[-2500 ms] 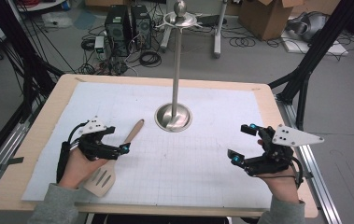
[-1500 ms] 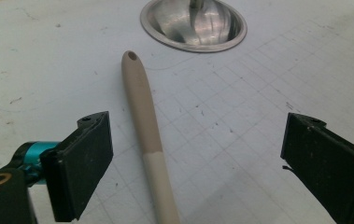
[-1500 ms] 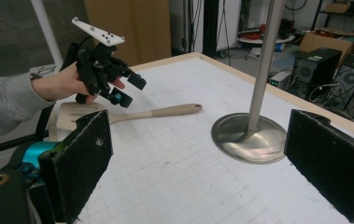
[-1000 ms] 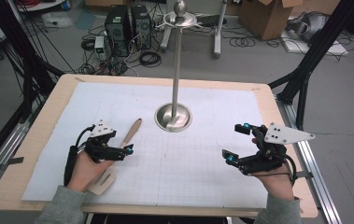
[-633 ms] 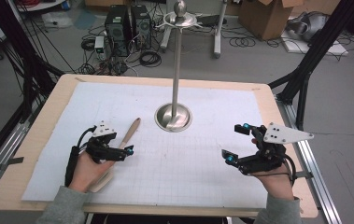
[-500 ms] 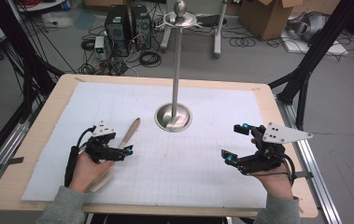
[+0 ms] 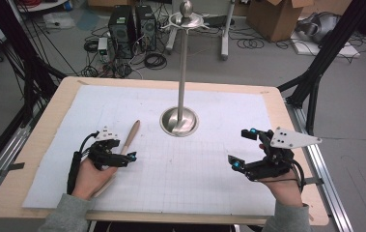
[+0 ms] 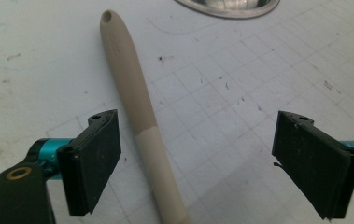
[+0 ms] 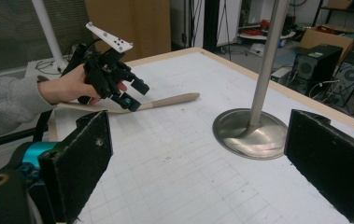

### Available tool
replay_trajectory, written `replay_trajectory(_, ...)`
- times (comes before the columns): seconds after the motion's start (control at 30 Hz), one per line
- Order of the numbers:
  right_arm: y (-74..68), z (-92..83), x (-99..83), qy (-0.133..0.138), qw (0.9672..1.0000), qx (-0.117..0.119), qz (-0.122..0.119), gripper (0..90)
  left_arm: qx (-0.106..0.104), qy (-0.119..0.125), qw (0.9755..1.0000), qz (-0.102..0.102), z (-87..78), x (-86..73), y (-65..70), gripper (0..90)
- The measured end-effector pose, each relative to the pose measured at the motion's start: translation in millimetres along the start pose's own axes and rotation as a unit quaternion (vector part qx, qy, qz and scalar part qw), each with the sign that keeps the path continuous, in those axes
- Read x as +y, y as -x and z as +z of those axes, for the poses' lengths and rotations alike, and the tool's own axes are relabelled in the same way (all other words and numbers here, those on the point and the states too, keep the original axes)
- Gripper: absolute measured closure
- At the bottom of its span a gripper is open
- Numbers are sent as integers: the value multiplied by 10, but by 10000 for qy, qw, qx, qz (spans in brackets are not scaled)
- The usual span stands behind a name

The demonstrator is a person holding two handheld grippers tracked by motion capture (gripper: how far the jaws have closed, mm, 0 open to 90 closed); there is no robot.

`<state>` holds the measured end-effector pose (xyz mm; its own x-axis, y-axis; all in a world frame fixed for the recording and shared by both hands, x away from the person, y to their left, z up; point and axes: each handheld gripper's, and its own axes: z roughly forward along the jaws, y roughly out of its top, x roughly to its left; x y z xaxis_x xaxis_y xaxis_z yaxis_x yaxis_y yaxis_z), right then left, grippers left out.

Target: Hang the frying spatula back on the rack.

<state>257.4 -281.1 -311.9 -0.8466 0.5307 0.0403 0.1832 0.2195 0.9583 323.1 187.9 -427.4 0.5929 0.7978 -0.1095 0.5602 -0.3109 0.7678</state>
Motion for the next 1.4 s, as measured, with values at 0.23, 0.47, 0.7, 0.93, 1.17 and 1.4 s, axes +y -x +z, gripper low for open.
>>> replay_trajectory(0.23,-1,-1,1,18,10000,-7,4,69,-14,-158,9999,26,10,-9,25,210)
replay_trajectory(0.47,-3,11,4,-11,10000,-3,-16,69,-76,-110,9998,-117,44,-85,19,237)
replay_trajectory(0.7,-4,21,8,-14,10000,2,-39,69,-52,-62,9999,-142,36,-99,-2,236)
replay_trajectory(0.93,-5,33,7,-25,10000,7,-50,68,-13,-113,9998,-134,51,-125,-22,248)
replay_trajectory(1.17,-2,35,1,-39,10000,18,-21,69,74,-210,9997,-92,77,-137,-5,276)
replay_trajectory(1.4,-4,35,0,-50,10000,27,-15,69,146,-171,9997,-34,86,-163,3,307)
